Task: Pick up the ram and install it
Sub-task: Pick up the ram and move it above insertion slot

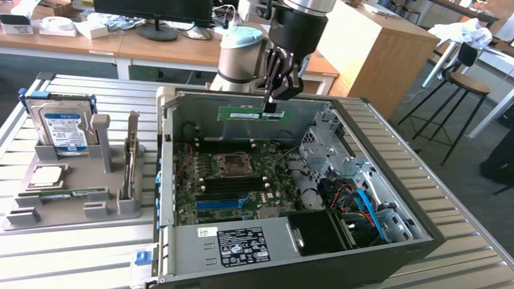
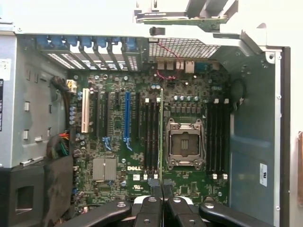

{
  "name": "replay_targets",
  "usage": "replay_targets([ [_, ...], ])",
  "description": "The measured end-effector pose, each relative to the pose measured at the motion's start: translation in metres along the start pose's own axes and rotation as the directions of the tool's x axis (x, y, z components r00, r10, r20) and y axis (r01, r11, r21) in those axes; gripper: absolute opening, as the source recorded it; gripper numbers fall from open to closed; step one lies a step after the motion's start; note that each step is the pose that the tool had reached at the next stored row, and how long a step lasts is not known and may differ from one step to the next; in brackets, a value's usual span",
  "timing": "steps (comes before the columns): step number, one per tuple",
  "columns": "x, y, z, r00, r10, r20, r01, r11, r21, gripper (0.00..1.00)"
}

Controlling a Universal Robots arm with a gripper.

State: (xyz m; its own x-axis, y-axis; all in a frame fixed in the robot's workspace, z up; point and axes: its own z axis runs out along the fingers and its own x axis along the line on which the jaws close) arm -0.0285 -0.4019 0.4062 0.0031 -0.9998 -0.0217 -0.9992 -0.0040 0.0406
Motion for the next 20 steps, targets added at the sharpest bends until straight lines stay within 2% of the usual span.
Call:
replay_targets([
  [9, -0.002, 0.0000, 0.0005, 1.0000, 0.001, 0.0002, -0.001, 1.0000, 0.0002, 0.11],
  [20, -0.002, -0.0006, 0.0196, 1.0000, 0.001, 0.0002, -0.001, 1.0000, 0.0001, 0.11],
])
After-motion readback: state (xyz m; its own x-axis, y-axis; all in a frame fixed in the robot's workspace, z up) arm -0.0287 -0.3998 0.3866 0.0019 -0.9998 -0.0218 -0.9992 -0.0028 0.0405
